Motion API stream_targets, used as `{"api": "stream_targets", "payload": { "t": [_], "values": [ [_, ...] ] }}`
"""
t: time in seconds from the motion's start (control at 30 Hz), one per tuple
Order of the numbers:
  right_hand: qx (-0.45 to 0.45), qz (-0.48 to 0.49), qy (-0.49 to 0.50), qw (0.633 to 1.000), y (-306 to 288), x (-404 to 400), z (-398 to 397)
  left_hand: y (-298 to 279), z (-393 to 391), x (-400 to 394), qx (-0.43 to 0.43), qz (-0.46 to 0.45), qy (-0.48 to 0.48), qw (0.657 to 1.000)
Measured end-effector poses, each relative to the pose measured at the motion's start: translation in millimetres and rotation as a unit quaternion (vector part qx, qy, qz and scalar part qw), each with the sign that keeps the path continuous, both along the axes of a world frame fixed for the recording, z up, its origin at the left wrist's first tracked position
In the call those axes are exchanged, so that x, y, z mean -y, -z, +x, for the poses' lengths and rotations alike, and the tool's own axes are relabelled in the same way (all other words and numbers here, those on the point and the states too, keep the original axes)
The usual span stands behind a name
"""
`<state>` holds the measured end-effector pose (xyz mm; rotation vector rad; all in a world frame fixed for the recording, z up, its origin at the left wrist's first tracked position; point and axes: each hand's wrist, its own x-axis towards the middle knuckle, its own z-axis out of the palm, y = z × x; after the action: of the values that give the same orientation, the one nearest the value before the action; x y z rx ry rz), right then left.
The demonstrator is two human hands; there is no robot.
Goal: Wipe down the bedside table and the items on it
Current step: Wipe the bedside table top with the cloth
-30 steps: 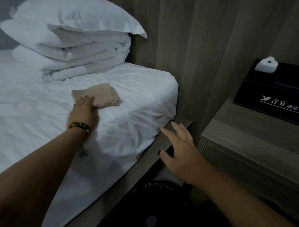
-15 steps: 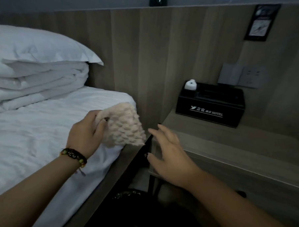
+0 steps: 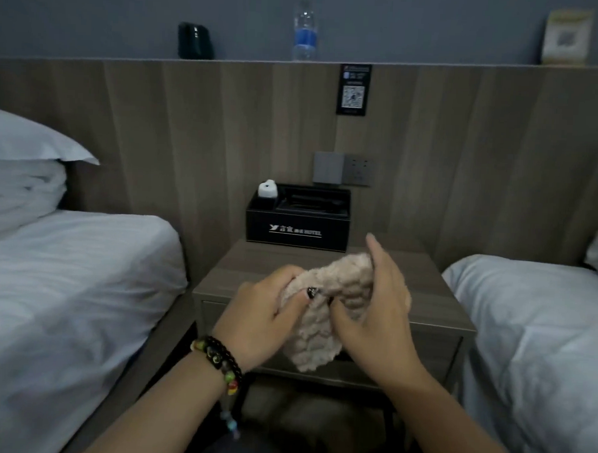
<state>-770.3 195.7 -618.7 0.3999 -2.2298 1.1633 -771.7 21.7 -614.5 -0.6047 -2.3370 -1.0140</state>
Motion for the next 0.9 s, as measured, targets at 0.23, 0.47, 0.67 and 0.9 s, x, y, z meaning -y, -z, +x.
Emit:
{"api": "stream_targets", "payload": {
  "t": [0.23, 0.47, 0.67, 0.9],
  "values": [
    [0.049, -0.143, 0.023, 0.988, 31.2, -82.9, -7.0, 33.7, -14.4, -75.1, 0.012, 0.090, -0.012, 0.996],
    [0.041, -0.176, 0.108, 0.978, 23.9, -130.5, -39.0, 44.5, -44.5, -119.4, 0.118, 0.144, 0.049, 0.981],
    [-0.045, 0.075, 0.285, 0.954, 24.8, -134.1, -84.4, 43.6, -95.5, -147.9, 0.099, 0.162, 0.023, 0.981],
    [-0.086, 0.220, 0.220, 0.946, 65.4, -98.4, -97.5, 47.6, -120.4, -147.6, 0.108, 0.175, 0.018, 0.979]
  ]
}}
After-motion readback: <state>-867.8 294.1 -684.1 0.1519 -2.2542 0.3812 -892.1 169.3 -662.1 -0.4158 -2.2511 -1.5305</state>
